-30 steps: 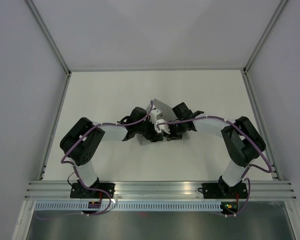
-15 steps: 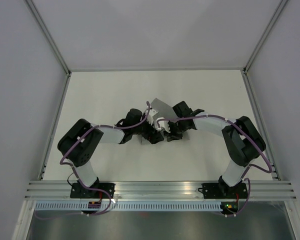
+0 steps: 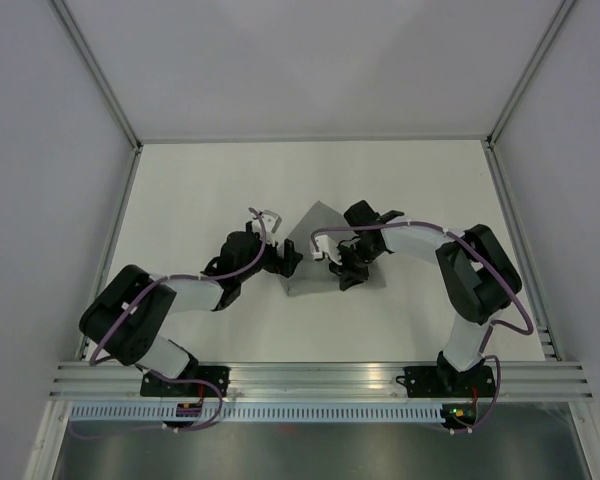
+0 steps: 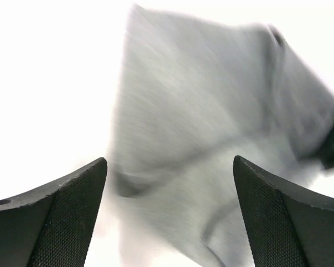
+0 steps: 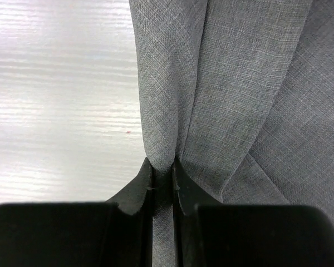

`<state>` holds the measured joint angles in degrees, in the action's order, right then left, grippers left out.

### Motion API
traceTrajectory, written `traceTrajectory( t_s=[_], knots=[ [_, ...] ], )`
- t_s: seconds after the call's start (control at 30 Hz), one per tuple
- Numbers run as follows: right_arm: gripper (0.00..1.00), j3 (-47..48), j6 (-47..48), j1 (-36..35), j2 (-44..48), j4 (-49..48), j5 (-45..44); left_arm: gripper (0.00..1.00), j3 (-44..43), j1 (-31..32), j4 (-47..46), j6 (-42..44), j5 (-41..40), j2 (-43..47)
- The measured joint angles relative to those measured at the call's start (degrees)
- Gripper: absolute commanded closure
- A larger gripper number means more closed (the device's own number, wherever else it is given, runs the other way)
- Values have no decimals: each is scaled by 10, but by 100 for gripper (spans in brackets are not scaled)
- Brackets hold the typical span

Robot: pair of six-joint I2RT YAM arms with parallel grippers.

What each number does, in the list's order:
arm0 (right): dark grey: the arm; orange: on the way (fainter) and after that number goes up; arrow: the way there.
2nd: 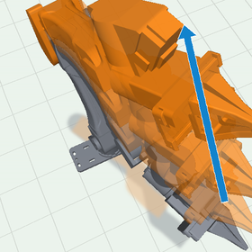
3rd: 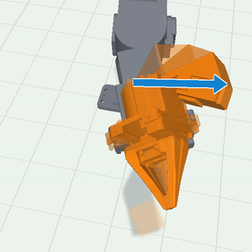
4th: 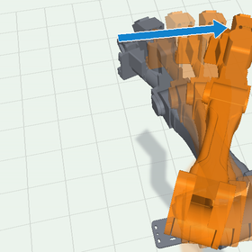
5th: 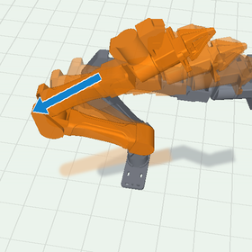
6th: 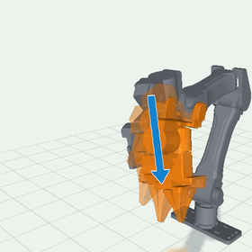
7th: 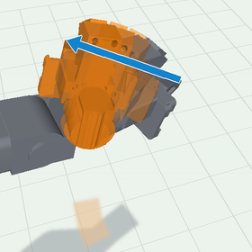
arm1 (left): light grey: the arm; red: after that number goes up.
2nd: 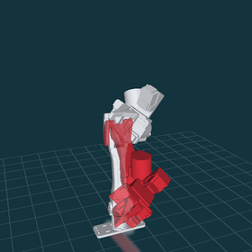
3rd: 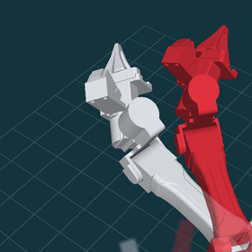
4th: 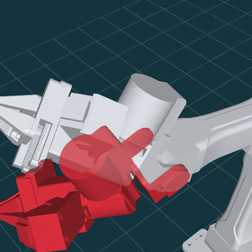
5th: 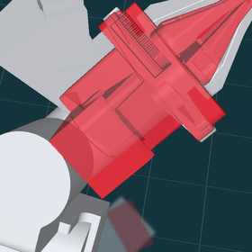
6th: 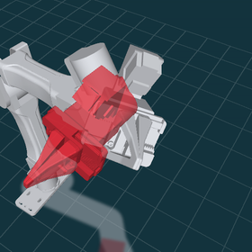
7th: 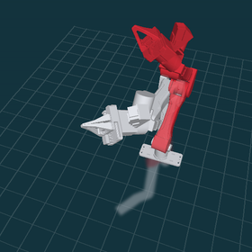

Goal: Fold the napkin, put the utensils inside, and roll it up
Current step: Roll the napkin with the utensil

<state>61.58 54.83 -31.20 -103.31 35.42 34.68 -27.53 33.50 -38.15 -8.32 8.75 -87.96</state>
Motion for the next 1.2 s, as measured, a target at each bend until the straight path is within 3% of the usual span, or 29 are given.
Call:
traceTrajectory(
  t_s=[0.13, 0.27, 0.53, 0.7, 0.93, 1.2],
  knots=[
    [100, 48, 0, 2, -35, 75, 5, 0, 43, -19, -78, -23, -92, 66],
    [99, 109, 3, 8, -83, 147, 20, 0, 73, -20, -127, -34, -130, 114],
    [100, 251, 7, 32, -210, 304, 70, 2, 124, -16, -202, -40, -107, 198],
    [100, 333, 5, 43, -288, 401, 99, 2, 116, 52, -176, 15, -92, 244],
    [100, 405, 3, 44, -352, 485, 107, 0, 43, 196, -72, 160, -102, 182],
    [100, 410, 8, 46, -357, 494, 104, 0, -18, 262, 24, 303, -106, 37]
  ],
)
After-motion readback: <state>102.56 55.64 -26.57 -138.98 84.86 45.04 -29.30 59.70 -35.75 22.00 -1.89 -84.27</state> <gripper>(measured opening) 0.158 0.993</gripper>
